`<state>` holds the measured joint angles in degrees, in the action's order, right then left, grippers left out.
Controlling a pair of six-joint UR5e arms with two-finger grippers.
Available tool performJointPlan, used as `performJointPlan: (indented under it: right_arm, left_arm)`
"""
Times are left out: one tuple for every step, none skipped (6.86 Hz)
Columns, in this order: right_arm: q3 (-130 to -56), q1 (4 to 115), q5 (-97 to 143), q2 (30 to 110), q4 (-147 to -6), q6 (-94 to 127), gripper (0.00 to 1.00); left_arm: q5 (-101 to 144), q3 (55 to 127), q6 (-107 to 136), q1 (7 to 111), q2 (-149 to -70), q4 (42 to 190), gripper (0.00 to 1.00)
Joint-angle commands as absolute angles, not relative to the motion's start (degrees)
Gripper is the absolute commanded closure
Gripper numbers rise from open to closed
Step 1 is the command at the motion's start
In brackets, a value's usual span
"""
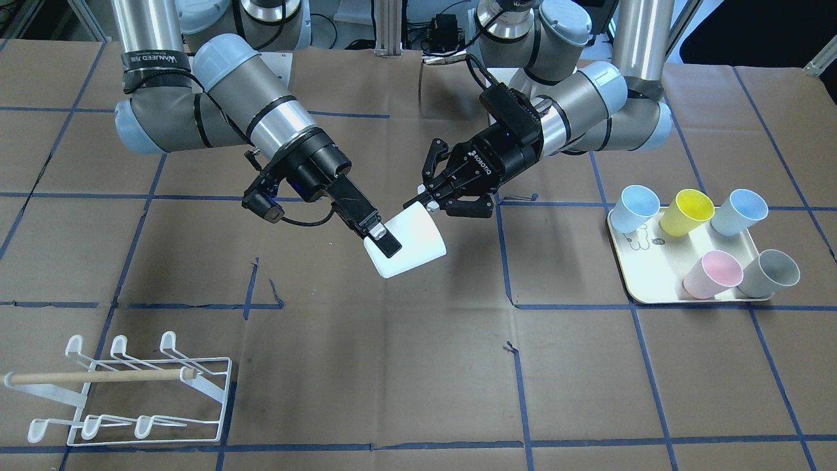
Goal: Transfer IKEA cup to right arm and place on rack
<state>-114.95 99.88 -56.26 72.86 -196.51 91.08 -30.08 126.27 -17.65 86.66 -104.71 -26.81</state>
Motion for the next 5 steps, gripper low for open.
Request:
performJointPlan:
  right_arm:
    - [-114.3, 100.2, -56.2, 72.2, -196.6, 91.5, 0.04]
    - [-114.3, 100.2, -56.2, 72.1, -196.7, 91.5, 0.06]
    - [-114.3, 100.2, -56.1, 72.1, -196.7, 91.5, 0.12]
    - [-114.3, 100.2, -56.0, 72.0, -196.7, 91.5, 0.15]
    - [-114.3, 100.1, -55.7, 71.6, -196.7, 91.5, 0.22]
  left_arm:
    - [-30.1, 126.2, -17.6, 86.7, -104.8, -26.8, 1.0]
    - [-30.1, 126.1, -17.6, 86.7, -104.8, -26.8, 1.0]
    - [-30.1, 126.1, -17.5, 86.7, -104.8, -26.8, 1.0]
    - [-30.1, 126.0, -16.4, 86.7, -104.8, -26.9, 1.0]
    - [-30.1, 126.0, -16.3, 86.7, -104.8, -26.8, 1.0]
